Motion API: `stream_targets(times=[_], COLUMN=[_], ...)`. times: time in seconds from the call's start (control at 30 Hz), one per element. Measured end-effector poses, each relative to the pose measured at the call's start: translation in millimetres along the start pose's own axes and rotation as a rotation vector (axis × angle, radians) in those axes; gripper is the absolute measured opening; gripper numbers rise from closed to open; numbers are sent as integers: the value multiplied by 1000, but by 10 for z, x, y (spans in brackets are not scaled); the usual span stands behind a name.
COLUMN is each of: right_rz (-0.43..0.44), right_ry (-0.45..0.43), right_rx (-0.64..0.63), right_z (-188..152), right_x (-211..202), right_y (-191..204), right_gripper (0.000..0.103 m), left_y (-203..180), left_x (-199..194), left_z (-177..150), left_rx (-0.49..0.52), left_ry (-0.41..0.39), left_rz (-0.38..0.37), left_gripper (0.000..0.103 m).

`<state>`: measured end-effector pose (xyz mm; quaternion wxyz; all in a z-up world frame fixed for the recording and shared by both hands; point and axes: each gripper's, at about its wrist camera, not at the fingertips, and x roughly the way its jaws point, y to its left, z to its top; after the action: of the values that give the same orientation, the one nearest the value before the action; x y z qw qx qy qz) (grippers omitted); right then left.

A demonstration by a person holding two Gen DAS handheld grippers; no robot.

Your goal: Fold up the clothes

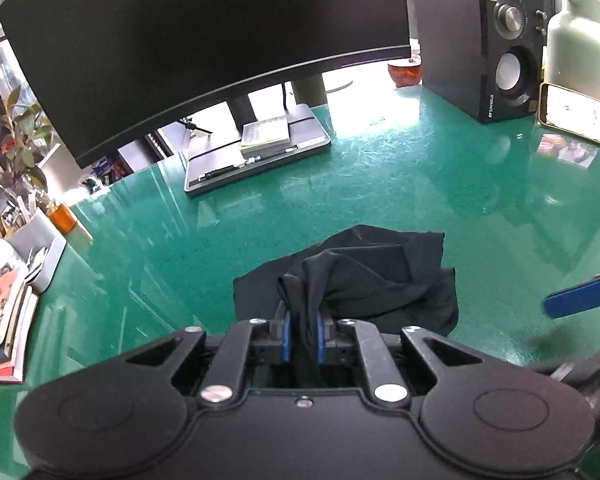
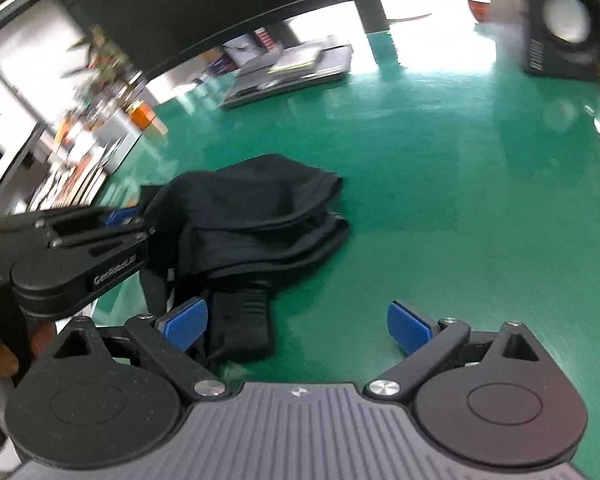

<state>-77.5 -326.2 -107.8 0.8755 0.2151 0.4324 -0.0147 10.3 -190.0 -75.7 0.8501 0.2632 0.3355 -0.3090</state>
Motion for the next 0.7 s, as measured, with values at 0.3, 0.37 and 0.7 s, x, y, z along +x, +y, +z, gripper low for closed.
stream_targets(times=[0.3, 0.37, 0.7], right_rz=[-62, -73, -115], right_ry=[85, 67, 14], right_rx=[-341, -372, -236], right_z=[26, 6, 65], right_x=[486, 492, 287], right_y=[474, 514, 280], right_gripper=[49, 23, 23], left_y=[-23, -17, 26], left_x=[177, 193, 80], left_z=[50, 42, 18], left_rx=[11, 3, -27], left_ry=[39, 42, 13], left_rz=[15, 13, -1], left_gripper=[13, 13, 13])
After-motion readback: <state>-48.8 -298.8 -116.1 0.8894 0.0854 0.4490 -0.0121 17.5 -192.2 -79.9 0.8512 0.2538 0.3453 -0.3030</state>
